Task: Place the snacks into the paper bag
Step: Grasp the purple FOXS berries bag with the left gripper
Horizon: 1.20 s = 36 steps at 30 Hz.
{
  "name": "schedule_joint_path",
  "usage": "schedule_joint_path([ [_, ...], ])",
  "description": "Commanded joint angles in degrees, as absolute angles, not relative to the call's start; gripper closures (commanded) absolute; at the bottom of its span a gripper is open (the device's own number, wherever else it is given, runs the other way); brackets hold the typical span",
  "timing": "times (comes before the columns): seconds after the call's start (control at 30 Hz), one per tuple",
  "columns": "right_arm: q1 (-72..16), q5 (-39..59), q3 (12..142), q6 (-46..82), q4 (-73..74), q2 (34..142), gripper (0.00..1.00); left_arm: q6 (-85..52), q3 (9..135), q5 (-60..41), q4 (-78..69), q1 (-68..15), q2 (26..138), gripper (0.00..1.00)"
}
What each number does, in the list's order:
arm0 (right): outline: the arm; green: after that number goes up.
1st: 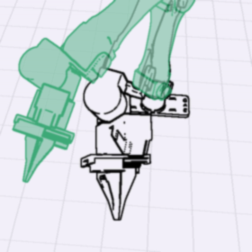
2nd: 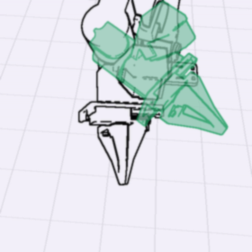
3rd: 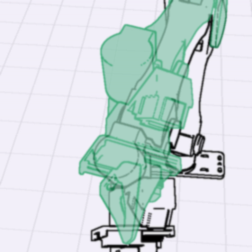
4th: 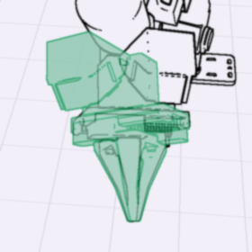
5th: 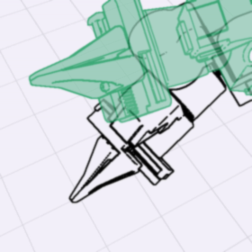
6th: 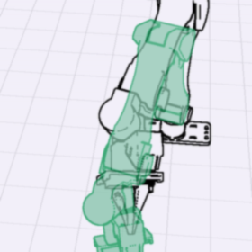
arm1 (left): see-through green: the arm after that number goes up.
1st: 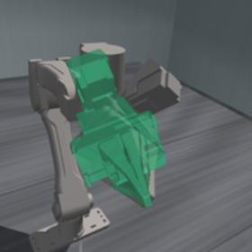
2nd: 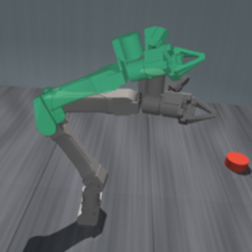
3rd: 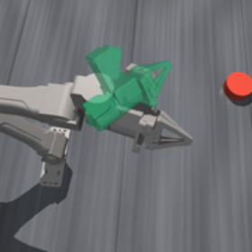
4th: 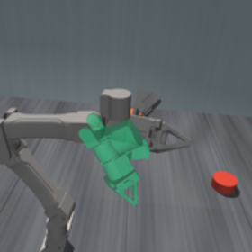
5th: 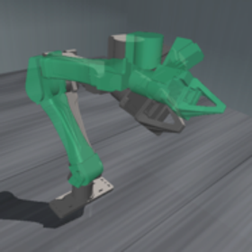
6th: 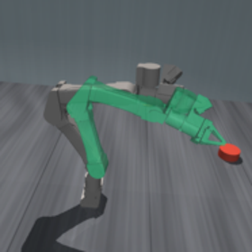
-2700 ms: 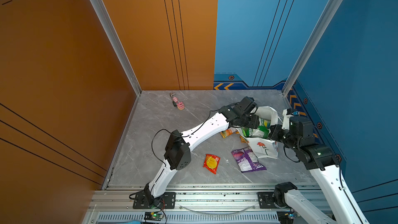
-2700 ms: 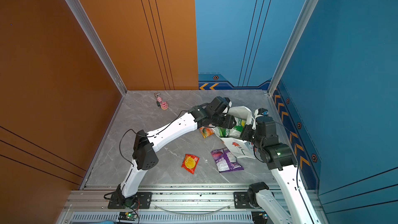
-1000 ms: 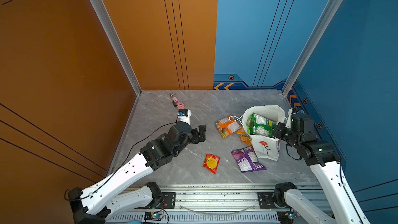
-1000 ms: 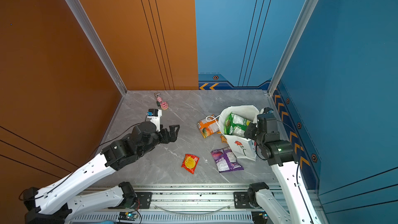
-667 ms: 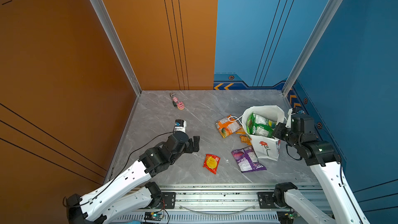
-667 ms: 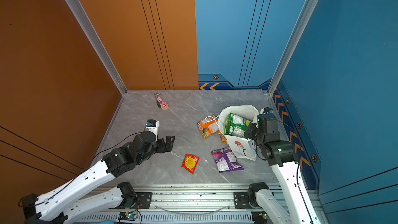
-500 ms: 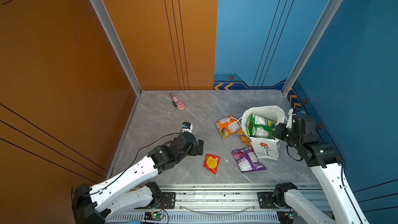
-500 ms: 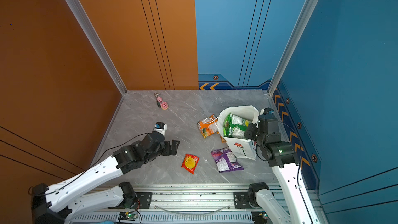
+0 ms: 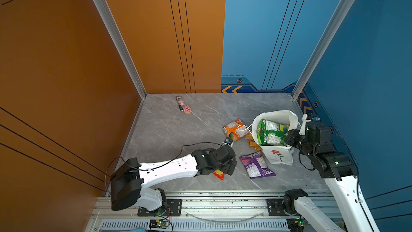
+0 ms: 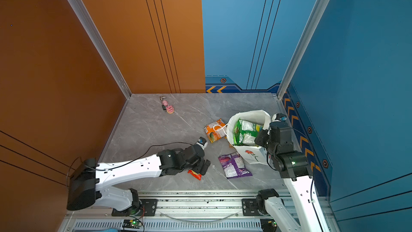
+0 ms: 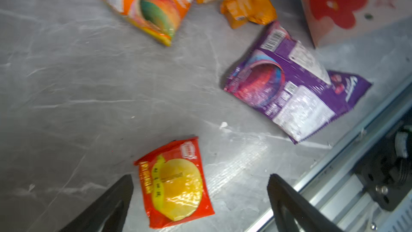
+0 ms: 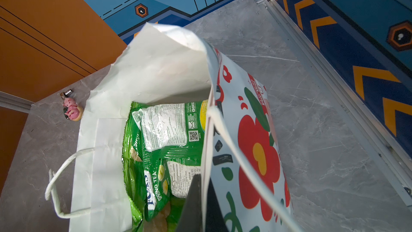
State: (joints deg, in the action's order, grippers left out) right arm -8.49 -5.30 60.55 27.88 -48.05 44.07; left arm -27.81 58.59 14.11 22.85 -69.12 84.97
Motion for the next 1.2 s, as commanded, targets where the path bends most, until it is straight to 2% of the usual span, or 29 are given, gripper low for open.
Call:
schedule_joint_path([
  [0.0,-7.83,-8.64,61.65,27.33,-41.04,42.20,1.00,-18.65,63.17,15.22,22.35,-73.63,88.92,0.04],
  [0.23,-6.46,-8.09,61.99,27.94,-41.48,42.70,1.00,-5.21,65.94,20.98,14.35,-81.25,95.99,0.08],
  [0.37,-5.59,-6.09,62.27,28.71,-41.66,44.09,1.00,6.40,64.14,24.64,3.00,-85.10,98.94,0.10],
  [0.6,-3.35,-3.65,62.00,29.40,-40.86,43.86,1.00,16.28,68.68,28.11,-0.14,-84.20,106.87,0.09],
  [0.8,-2.66,-2.59,61.75,29.62,-40.80,43.62,1.00,18.91,73.33,29.87,-0.60,-83.03,113.58,0.10],
  [0.87,-2.54,-2.43,61.73,29.62,-40.76,43.59,1.00,19.07,75.21,30.66,0.13,-82.78,115.60,0.12],
  [1.03,-2.31,-1.93,61.95,29.62,-40.56,44.11,1.00,18.56,79.17,33.23,2.34,-82.45,119.82,0.26],
  [1.17,-2.29,-1.93,61.82,29.53,-40.43,44.21,1.00,18.06,79.37,36.06,2.03,-82.93,121.54,0.32],
])
